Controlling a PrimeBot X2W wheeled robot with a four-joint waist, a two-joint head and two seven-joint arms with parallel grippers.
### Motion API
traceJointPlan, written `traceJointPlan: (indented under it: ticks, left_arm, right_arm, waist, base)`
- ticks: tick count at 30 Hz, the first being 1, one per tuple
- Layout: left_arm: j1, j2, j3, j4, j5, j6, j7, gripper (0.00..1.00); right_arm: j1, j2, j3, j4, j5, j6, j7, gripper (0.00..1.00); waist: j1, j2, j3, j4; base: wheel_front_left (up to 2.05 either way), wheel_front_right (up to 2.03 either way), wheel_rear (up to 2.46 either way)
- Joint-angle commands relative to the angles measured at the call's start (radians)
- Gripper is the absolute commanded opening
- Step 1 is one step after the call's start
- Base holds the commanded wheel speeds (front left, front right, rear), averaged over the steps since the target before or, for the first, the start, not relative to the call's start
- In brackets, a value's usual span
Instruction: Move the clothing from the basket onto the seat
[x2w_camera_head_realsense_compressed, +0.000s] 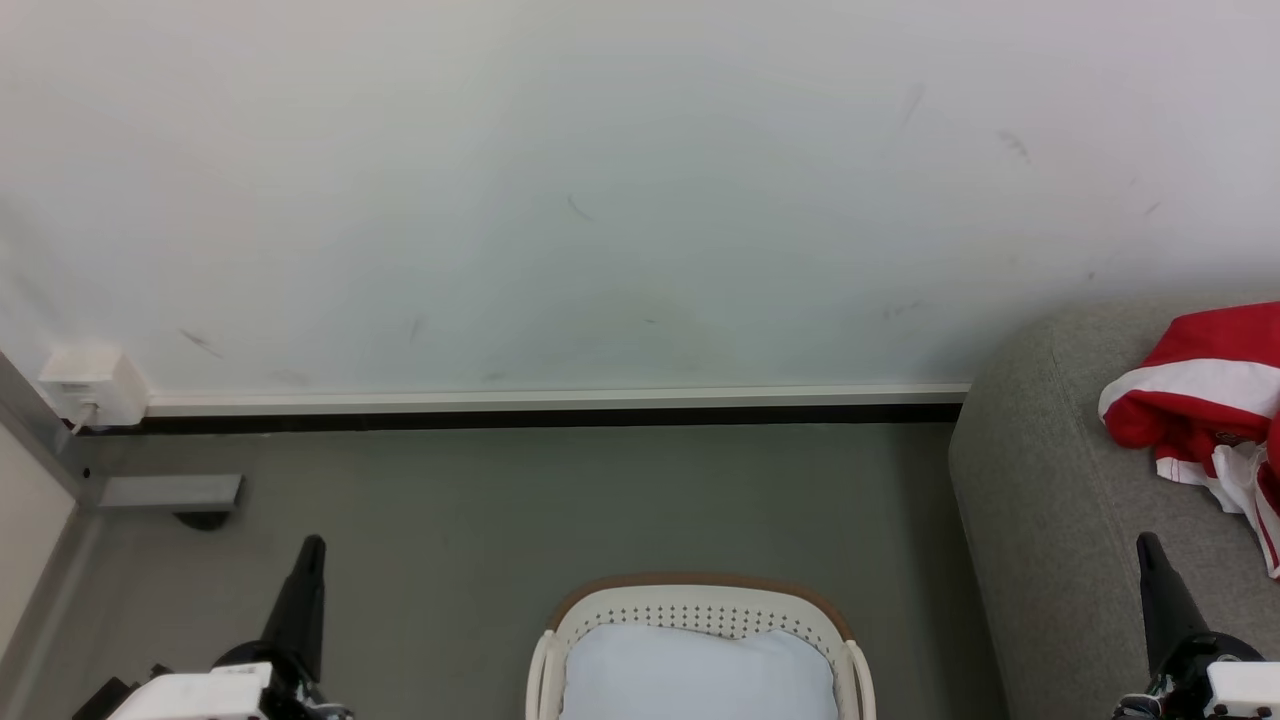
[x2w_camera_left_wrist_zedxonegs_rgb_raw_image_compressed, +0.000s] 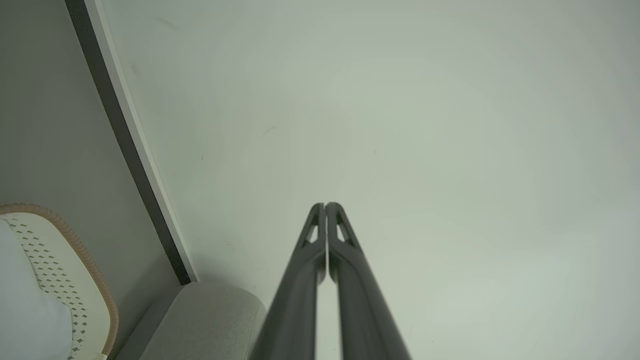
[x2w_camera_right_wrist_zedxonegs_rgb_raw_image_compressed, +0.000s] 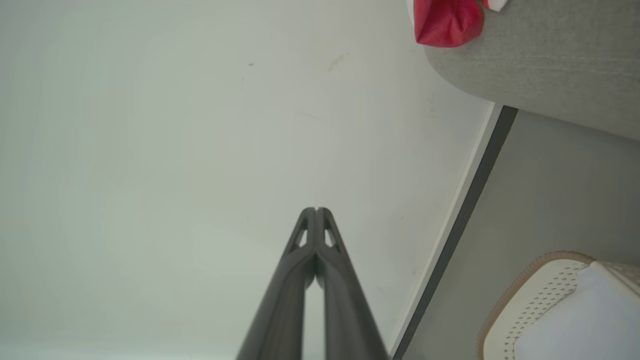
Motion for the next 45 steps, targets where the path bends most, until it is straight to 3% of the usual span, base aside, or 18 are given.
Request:
traceJointPlan:
  ticks: [1,45]
  left_arm:
    - [-0.008,0.002,0.002,-0.003,-0.014,0.001,0.004,0.0]
    - [-0.008,0.002,0.001,-0.003,-0.014,0.001,0.004,0.0]
  right_arm:
    - [-0.012,0.0,-0.004,-0.005,-0.001,-0.002,0.003,0.0]
    - [-0.013,0.001,-0.005,-0.005,-0.002,-0.002,0.004,0.0]
  waist:
    - [0.0,-0.0001,0.0,0.0]
    - [0.0,-0.0001,0.0,0.0]
  base:
    - [0.0,0.0,0.0]
    - [0.0,0.0,0.0]
